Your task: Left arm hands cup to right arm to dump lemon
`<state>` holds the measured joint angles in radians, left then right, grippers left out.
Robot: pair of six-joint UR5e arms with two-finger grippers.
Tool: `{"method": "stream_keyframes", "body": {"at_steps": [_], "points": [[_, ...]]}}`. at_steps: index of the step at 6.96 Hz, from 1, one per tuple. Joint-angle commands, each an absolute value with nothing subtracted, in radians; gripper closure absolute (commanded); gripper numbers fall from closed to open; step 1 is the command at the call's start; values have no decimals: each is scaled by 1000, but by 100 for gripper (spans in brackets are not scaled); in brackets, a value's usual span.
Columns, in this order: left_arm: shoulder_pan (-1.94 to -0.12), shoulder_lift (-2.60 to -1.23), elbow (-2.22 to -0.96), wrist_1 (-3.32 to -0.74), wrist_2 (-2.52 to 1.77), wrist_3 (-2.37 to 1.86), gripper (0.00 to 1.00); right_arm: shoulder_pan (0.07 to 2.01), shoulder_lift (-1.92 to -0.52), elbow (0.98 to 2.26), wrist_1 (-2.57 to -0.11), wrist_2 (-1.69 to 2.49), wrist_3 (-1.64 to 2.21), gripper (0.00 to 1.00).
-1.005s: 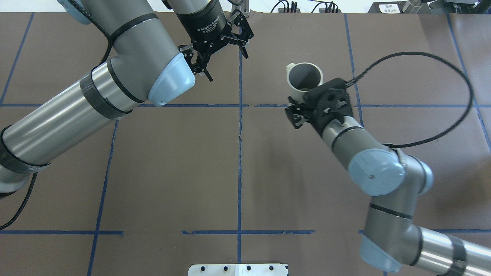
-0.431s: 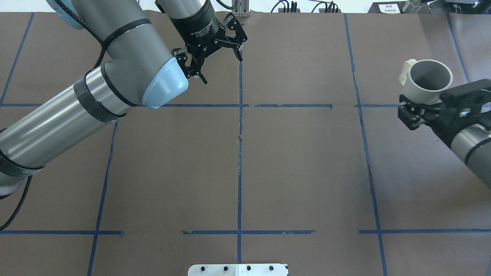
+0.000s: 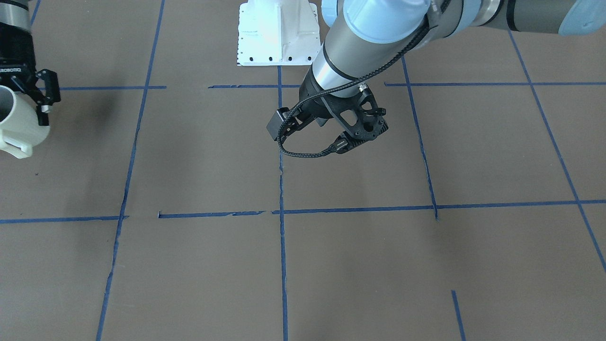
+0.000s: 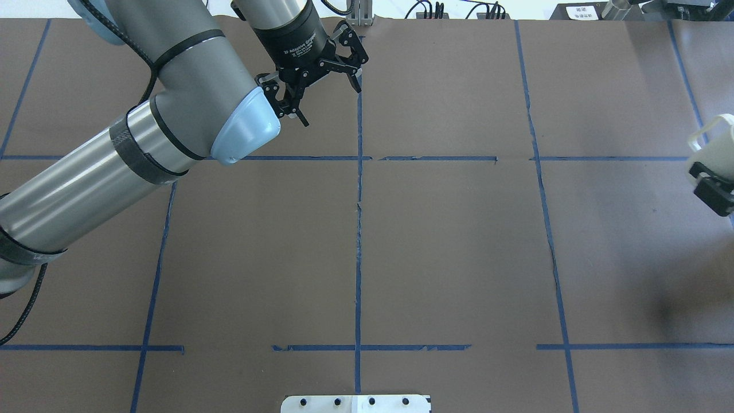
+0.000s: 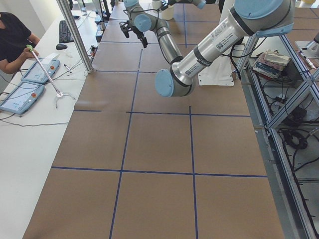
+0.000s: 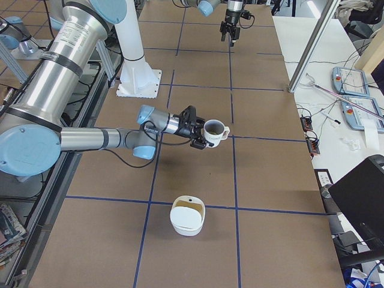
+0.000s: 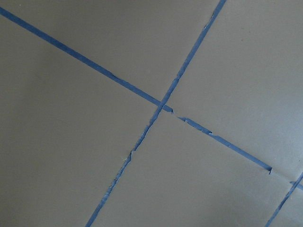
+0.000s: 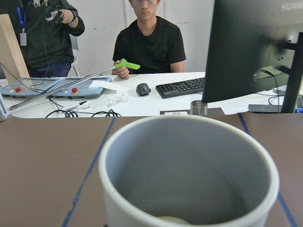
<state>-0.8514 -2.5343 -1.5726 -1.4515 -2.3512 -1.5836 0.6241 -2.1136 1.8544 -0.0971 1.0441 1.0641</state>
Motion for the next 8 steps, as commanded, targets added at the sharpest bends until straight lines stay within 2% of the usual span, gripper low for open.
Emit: {"method": "stream_keyframes", "body": {"at_steps": [1,2,6,8], "points": [[-850,-2531,-1583,-1451,-2350,-1586,0,892,-2126,1572,215,1358,1132,97],[-850,-2533,-1585,-1451,-2350,-1589,0,1087,-2070,1506,257,1631,1216,97],[-848,-2531,-1609,-1451,-2347,-1612,0,1098,-2017,1450,444,1651,1781,96],[-848,-2527,-1608,-1451,-2347,-1612,0,1098,-1976,1324,636,1602,2073,96]]}}
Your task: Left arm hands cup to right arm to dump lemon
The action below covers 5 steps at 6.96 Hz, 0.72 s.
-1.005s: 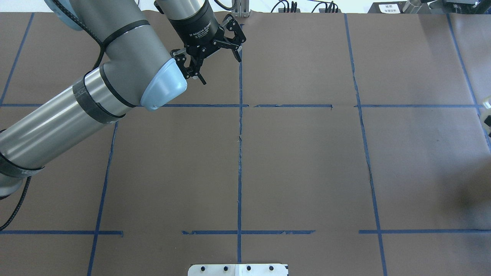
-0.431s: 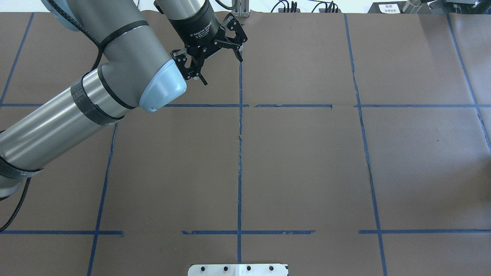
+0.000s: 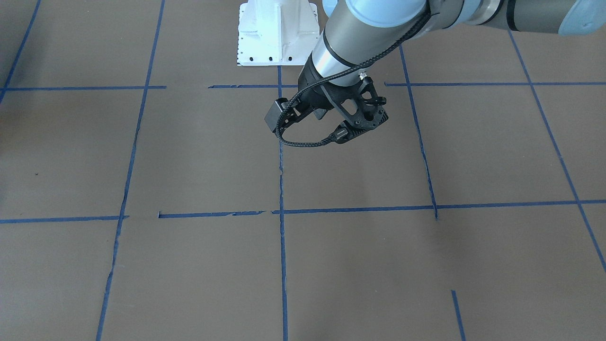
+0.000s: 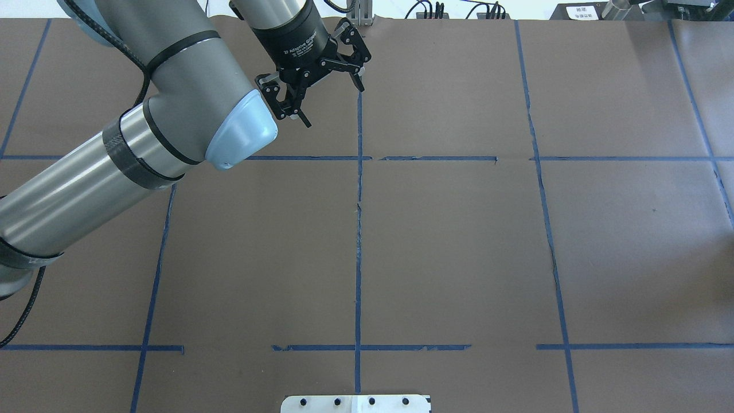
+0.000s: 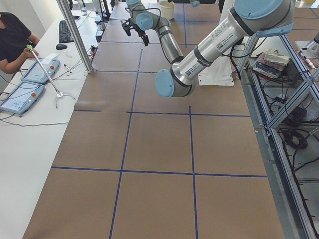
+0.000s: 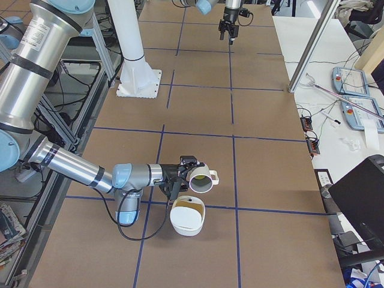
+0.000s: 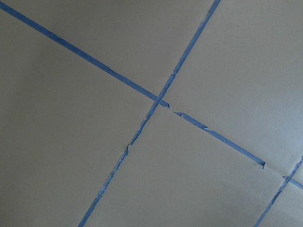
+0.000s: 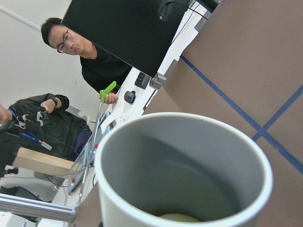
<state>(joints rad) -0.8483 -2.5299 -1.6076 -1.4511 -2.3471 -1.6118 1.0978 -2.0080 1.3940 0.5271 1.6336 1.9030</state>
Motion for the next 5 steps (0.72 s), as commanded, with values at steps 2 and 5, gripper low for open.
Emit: {"method": "stream_keyframes", "body": {"at_steps": [2,5], "points": [[-848,-2523,-1611,-1451,-2347,-1612,0,1100,-1963,1274,725,1542,2353,96],[-848,-2526,-1612,-1451,-2329,-1612,0,1098,-1962,1227,846,1453,2712,96]]}}
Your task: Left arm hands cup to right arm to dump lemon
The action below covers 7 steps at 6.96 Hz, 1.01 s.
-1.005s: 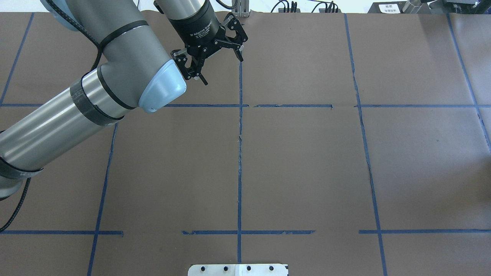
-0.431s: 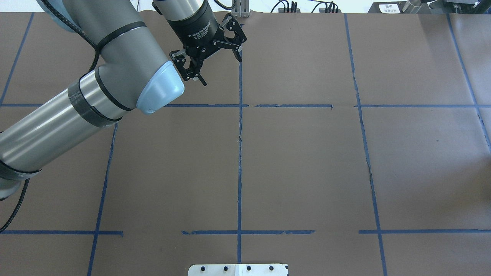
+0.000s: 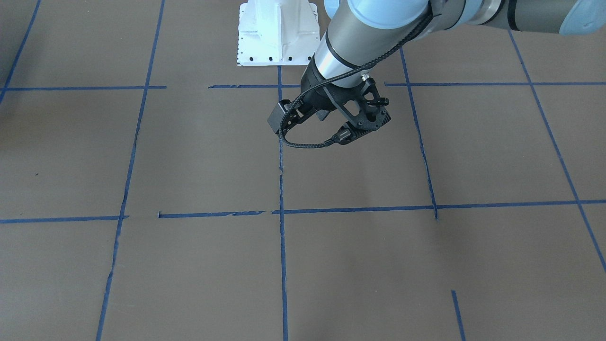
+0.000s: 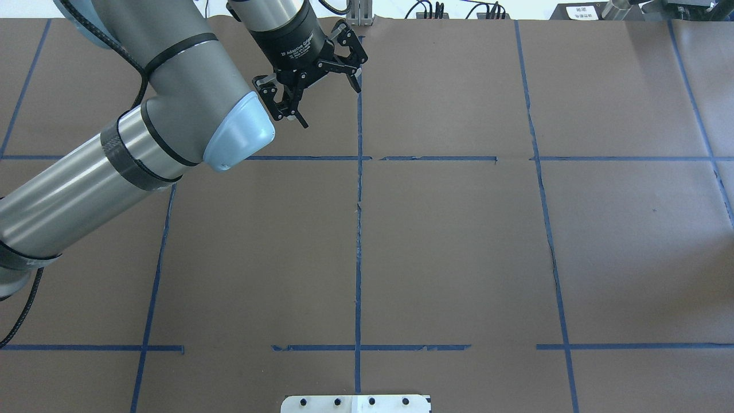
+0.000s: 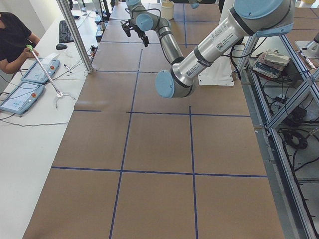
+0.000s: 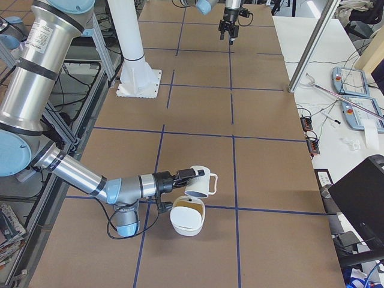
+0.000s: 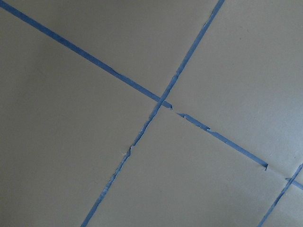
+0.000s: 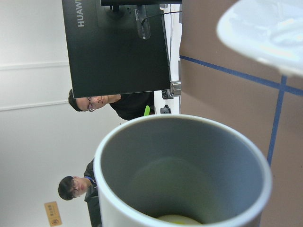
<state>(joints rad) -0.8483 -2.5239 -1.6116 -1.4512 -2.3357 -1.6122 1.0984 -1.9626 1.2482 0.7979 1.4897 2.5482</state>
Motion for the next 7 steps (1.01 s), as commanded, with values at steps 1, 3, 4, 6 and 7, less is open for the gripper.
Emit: {"method": "stream_keyframes", "body": {"at_steps": [1,3,4,6,7], "points": [[-848,-2526,-1615,-1451,-2324,-1612,0,1098,-1960,1182,926,1434,2826,97],[-847,-2526,-1615,-1451,-2324,-1612,0,1097,-1959,1167,951,1433,2974,97],[-847,-2528,-1617,-1451,-2324,-1614,0,1098,-1957,1169,953,1433,3024,97],[-847,-2528,-1618,-1451,-2322,-1614,0,1098,-1951,1170,953,1433,3072,97],[-847,-2530,-1617,-1451,-2322,-1614,0,1098,-1950,1180,950,1433,3076,97]]}}
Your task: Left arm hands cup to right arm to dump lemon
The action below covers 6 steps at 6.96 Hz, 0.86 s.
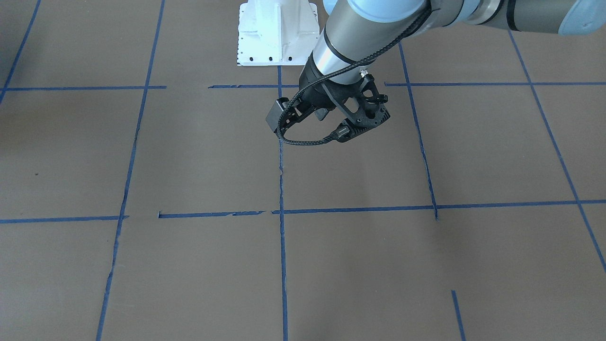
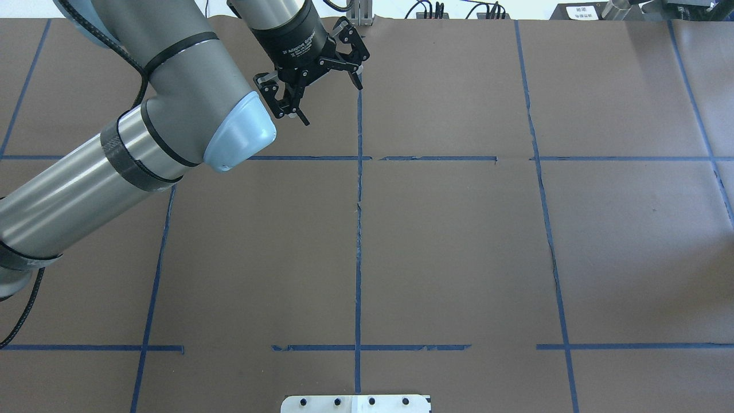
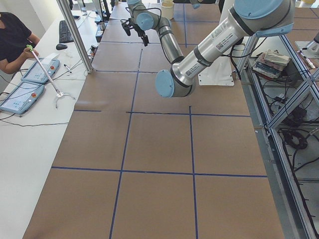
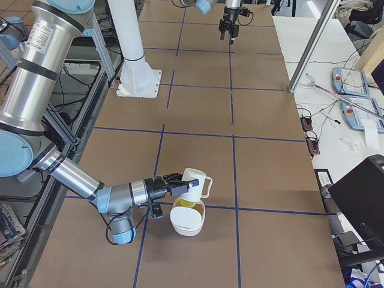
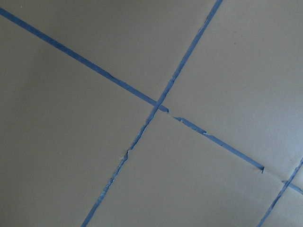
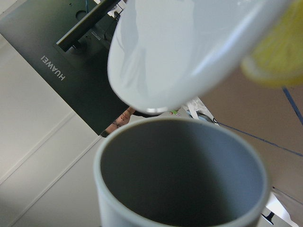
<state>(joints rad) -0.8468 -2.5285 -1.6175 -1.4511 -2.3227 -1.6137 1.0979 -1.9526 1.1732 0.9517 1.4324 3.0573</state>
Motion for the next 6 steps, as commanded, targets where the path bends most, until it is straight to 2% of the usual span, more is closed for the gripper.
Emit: {"method": "stream_keyframes", "body": {"at_steps": [1,4,6], "points": [[-847,-2525,-1617,-1451,-2322,-1614,0,1100,-1951,1202,951,1433,3085,97],[-847,-2510,-1618,-1451,-2324,-1612,0,1098,-1953,1287,887,1440,2992,98],[-848,-2508,-1617,-1451,-2322,-1611,0,1092,-1918,1398,687,1460,2733,98]]}}
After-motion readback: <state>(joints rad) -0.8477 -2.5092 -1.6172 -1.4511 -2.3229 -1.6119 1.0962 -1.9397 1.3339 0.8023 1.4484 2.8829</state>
